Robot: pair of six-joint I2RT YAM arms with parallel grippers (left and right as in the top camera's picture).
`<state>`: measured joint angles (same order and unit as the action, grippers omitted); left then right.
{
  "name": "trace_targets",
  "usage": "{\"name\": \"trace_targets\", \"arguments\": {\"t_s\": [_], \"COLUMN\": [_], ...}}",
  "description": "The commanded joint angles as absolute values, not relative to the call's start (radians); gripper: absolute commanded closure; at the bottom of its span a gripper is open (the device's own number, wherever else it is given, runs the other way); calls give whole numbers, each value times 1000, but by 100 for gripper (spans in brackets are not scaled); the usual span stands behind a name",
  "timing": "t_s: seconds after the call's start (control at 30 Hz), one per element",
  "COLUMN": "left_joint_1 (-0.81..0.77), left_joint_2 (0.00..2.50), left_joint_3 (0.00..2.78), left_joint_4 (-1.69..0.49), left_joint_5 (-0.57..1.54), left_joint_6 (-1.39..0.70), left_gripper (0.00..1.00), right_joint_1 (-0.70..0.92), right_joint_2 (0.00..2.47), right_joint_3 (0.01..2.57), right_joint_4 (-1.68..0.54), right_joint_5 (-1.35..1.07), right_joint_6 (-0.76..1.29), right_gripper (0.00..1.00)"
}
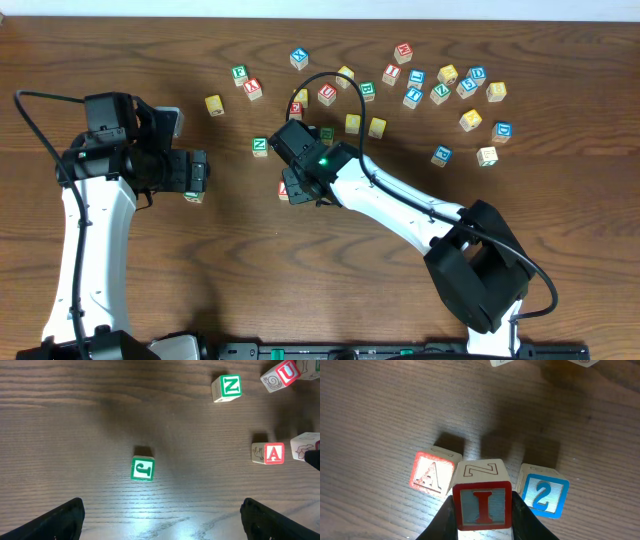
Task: Spell out AI2
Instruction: 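Lower the I block into the gap between A and 2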
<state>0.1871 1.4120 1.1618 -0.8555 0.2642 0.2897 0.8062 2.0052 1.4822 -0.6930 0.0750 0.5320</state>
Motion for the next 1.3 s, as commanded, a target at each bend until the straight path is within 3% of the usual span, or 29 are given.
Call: {"name": "trace_targets", "arguments": {"t_s": [0.0,1.27], "left_joint_1": [189,189], "left_joint_2": [1412,1412], "left_joint_3": [1167,1167], "left_joint_4": [-854,-850], "left_joint_5": [278,278], "left_joint_6": [307,307], "left_gripper": [2,2], "right_joint_1": [813,856], "right_joint_2": [1984,2048], "right_joint_3": [1476,1476], "right_joint_4": [-691,-667], "right_joint_5": [91,222], "right_joint_6": [583,723], "right_gripper": [92,93]}}
